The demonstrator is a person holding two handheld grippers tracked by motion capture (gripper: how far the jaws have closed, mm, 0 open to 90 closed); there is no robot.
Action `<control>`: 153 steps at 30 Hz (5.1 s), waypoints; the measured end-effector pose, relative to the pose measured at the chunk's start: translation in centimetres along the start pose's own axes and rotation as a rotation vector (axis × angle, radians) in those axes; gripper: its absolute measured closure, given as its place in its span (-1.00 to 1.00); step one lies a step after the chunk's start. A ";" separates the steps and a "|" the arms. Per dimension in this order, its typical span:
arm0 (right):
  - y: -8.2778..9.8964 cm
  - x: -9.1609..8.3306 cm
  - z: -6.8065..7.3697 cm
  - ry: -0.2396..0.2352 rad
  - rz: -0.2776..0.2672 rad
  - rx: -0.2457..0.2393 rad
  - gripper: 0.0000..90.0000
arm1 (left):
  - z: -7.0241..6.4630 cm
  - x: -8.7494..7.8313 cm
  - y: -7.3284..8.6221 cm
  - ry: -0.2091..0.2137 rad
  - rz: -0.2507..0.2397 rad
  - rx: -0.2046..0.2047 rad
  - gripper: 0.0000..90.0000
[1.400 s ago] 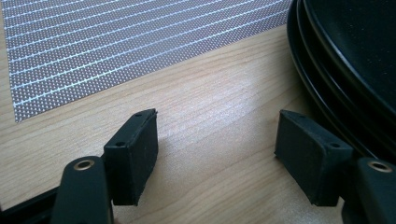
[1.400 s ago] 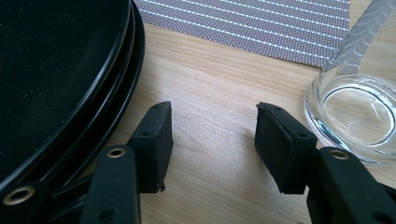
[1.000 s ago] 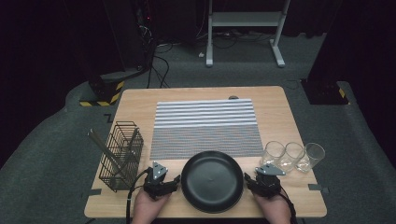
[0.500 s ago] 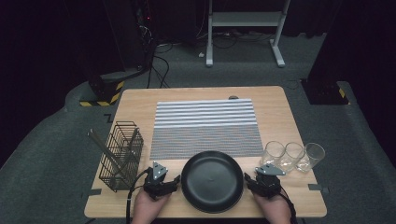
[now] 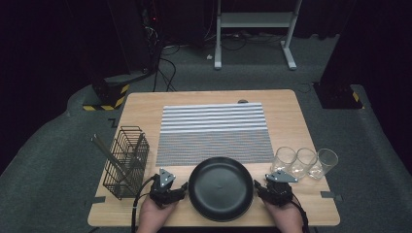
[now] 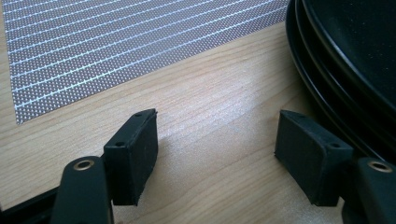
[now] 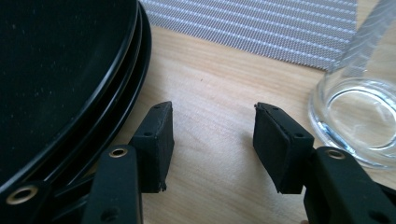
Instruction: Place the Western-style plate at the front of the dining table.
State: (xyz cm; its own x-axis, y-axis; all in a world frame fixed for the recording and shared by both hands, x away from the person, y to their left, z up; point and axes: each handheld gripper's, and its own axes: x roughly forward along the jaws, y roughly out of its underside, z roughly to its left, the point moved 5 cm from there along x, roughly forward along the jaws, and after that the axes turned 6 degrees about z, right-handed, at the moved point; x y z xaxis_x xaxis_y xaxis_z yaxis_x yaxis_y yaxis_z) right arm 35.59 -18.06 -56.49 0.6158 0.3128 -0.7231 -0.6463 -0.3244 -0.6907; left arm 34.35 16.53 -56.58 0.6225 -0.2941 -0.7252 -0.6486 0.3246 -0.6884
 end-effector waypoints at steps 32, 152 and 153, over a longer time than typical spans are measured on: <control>-3.6 -3.2 1.2 0.027 -0.161 -0.069 0.17 | 0.0 0.0 0.0 0.000 -0.002 -0.001 -0.31; -2.8 -2.7 1.3 -0.395 0.025 0.339 0.68 | -3.2 -2.7 -1.9 0.300 -0.007 -0.165 0.37; -2.8 -2.6 1.3 -0.401 0.025 0.346 0.68 | -3.2 -2.6 -1.9 0.302 -0.005 -0.168 0.38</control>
State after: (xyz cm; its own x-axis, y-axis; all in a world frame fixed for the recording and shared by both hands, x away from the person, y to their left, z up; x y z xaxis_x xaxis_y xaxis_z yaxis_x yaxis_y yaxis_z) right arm 35.20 -16.83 -52.64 0.4215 0.6477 -0.6347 -0.8110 -0.0438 -0.5833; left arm 32.54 13.78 -53.40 0.4844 -0.5563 -0.6752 -0.7246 0.1775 -0.6660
